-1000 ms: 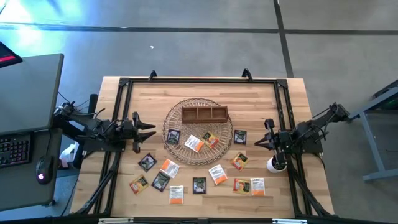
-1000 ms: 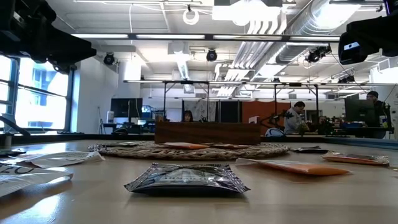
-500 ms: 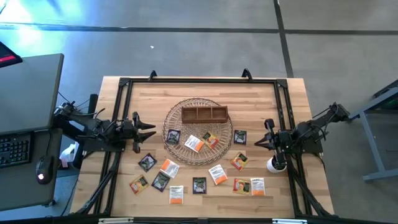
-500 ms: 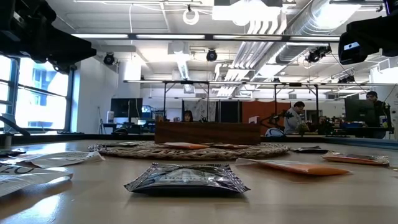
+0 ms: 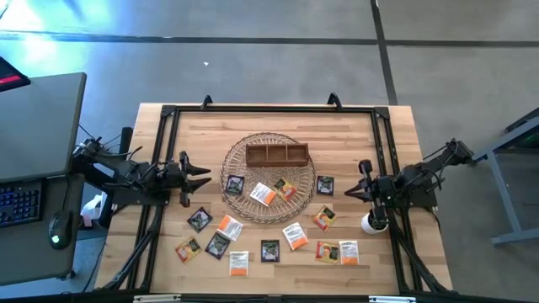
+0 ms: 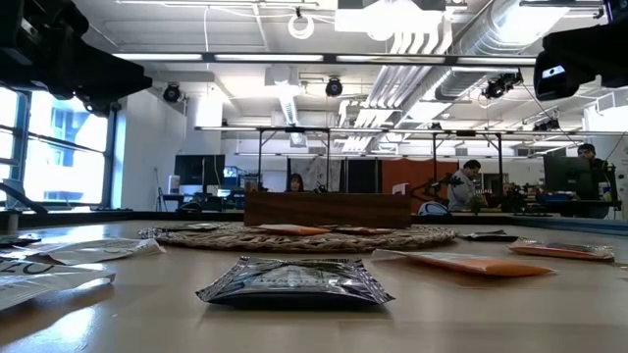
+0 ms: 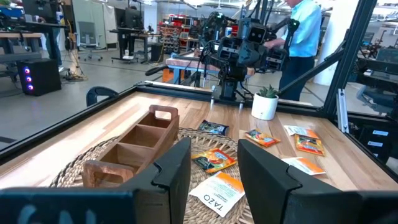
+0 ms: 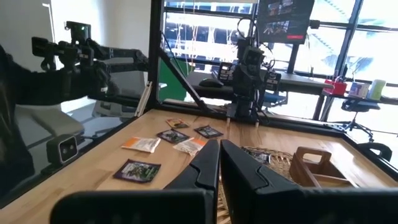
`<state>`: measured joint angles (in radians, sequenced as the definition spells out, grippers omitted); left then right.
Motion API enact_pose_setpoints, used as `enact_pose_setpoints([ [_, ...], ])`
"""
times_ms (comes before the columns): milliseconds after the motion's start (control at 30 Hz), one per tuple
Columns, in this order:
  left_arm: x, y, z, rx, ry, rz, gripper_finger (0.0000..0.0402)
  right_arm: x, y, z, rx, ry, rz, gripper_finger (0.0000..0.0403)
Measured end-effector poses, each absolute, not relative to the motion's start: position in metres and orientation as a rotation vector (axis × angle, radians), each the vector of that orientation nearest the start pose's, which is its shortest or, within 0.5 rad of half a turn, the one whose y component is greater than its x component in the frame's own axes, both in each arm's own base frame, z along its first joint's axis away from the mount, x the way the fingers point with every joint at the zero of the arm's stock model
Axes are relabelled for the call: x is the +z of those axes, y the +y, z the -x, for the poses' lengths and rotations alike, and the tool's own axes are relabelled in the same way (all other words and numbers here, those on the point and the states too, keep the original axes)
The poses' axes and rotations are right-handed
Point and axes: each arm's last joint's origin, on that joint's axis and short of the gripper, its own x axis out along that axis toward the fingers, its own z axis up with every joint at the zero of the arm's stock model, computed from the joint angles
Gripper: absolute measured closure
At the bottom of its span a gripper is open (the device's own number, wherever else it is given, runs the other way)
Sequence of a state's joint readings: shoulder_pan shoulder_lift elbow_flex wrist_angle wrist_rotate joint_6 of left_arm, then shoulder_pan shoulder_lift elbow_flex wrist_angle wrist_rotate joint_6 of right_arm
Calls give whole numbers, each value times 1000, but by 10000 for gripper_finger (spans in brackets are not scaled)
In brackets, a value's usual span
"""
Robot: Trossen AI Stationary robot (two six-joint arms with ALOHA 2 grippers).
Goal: Pick & Place Tea
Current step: Put the violet tea bag into the left section of the brown wooden organizer
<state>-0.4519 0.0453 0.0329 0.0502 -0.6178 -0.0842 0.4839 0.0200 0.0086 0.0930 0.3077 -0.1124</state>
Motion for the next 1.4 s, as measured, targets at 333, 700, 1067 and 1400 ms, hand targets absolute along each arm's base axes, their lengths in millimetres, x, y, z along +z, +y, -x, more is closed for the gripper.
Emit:
enact_pose_setpoints([
  [333,176,-26,-91,164,-40,103,271,177,37,-89,159,-136,239,391],
  [700,176,-26,-91,166,-45,107,271,186,34,-88,67,-206,206,391],
  [1067,177,-26,-91,161,-48,112,271,191,28,-87,-159,-204,297,391],
  [1400,182,-23,-90,248,-123,336,271,196,23,-86,-229,-247,269,387],
])
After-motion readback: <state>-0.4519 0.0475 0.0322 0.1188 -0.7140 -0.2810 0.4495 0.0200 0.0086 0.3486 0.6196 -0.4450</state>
